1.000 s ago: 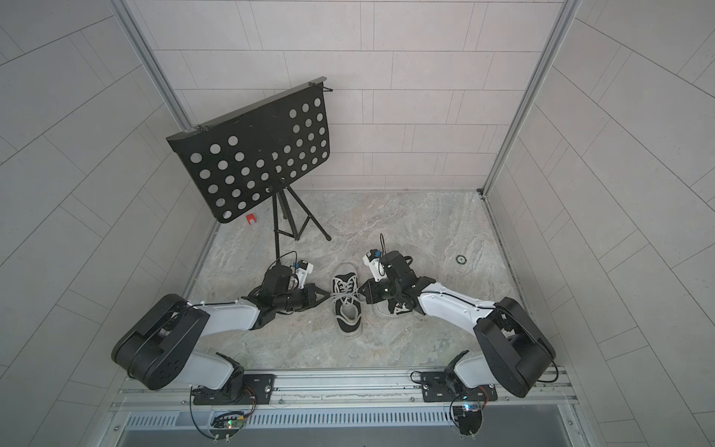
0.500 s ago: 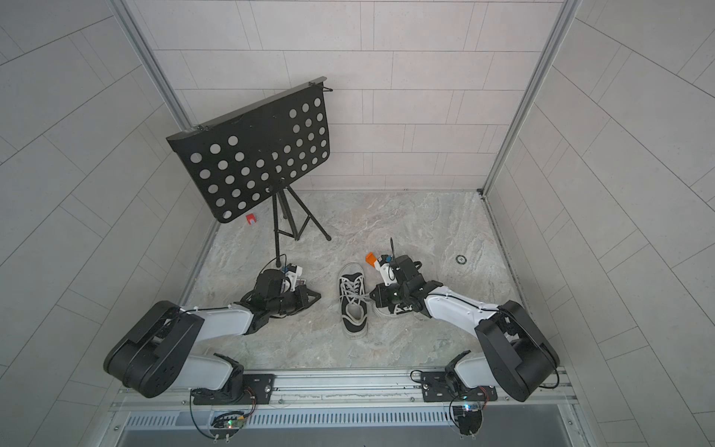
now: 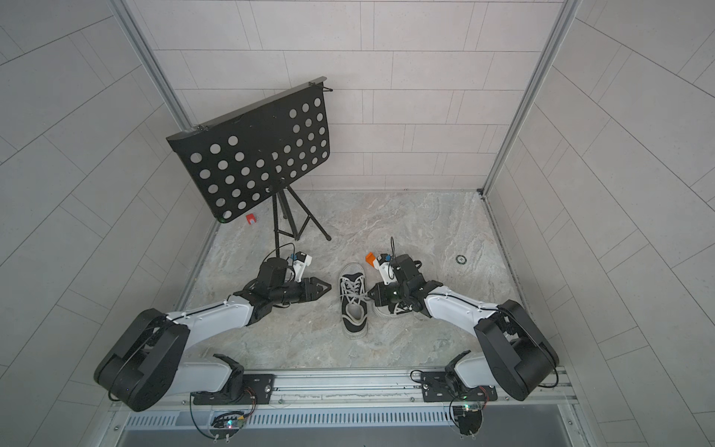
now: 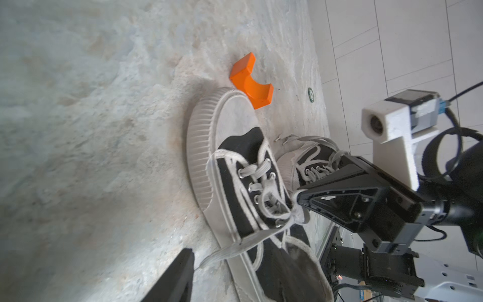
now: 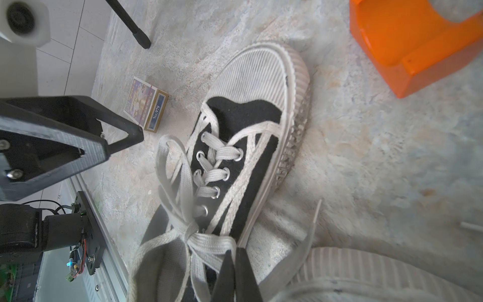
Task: Tie the shoes
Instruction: Tie the shoelace on the shoe.
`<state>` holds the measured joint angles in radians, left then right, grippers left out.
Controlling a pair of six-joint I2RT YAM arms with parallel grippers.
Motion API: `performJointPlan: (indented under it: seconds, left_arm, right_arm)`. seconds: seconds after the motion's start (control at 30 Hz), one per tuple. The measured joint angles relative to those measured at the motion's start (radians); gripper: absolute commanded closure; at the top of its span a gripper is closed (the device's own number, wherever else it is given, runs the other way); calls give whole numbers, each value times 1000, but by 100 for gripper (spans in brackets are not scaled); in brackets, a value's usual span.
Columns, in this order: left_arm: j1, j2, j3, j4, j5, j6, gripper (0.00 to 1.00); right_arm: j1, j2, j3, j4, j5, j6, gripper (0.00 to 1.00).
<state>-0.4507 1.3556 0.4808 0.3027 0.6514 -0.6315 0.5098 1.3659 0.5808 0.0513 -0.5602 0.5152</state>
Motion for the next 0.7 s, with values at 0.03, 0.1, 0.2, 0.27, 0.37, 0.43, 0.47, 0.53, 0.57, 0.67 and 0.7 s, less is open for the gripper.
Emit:
performJointPlan:
  seconds: [0.03, 0.1, 0.2, 0.27, 0.37, 0.43, 0.47, 0.53, 0.57, 0.67, 0.7]
  left_arm:
    - [-5, 12, 15, -5, 1, 8, 42]
    - [-18, 45, 41, -15, 2, 24, 42]
    - [-47, 100, 69, -25, 3, 42, 44]
    - [-64, 139, 85, -24, 5, 46, 47]
    - [-84, 177, 109, -21, 11, 48, 49]
    - [-94, 193, 123, -16, 14, 47, 51]
    - [-97, 200, 129, -11, 16, 46, 52]
    - [-102, 212, 140, -2, 18, 45, 52]
    - [-103, 220, 144, 3, 18, 45, 53]
    - [-103, 240, 156, 11, 22, 40, 57]
    - [-103, 245, 157, 18, 23, 38, 60]
  right_arm:
    - [0, 1, 0, 2, 0, 2, 99]
    - [0, 2, 0, 5, -2, 3, 99]
    - [0, 3, 0, 5, -3, 6, 99]
    - [0, 3, 0, 5, -4, 6, 99]
    - [0, 3, 0, 5, -5, 6, 99]
    - [0, 3, 0, 5, -8, 6, 99]
    - [0, 5, 0, 6, -9, 6, 99]
    - [0, 11, 0, 8, -11, 6, 99]
    - [0, 15, 0, 9, -12, 6, 99]
    - [0, 21, 0, 10, -16, 6, 99]
    - [0, 21, 0, 11, -16, 7, 99]
